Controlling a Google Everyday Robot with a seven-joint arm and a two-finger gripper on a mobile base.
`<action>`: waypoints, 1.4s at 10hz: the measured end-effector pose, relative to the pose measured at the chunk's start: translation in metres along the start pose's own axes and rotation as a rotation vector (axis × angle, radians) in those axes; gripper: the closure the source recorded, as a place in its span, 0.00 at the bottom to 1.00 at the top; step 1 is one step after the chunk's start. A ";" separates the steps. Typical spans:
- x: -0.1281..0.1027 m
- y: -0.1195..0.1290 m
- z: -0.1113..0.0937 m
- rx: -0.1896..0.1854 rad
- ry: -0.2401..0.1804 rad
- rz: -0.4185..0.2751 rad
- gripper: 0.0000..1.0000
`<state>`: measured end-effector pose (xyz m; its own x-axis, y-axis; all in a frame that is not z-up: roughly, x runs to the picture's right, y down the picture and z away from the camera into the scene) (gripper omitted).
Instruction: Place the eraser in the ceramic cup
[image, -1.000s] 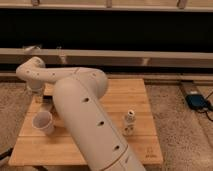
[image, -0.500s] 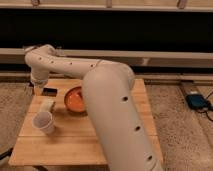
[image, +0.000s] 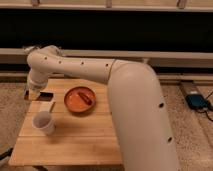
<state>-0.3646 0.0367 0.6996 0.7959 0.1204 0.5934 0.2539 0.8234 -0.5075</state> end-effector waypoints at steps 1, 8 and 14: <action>-0.006 0.013 0.000 -0.015 -0.009 -0.017 1.00; -0.030 0.091 0.001 -0.136 -0.064 -0.087 1.00; -0.026 0.102 0.019 -0.181 -0.163 -0.078 0.68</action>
<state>-0.3694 0.1282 0.6439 0.6743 0.1602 0.7209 0.4175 0.7225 -0.5511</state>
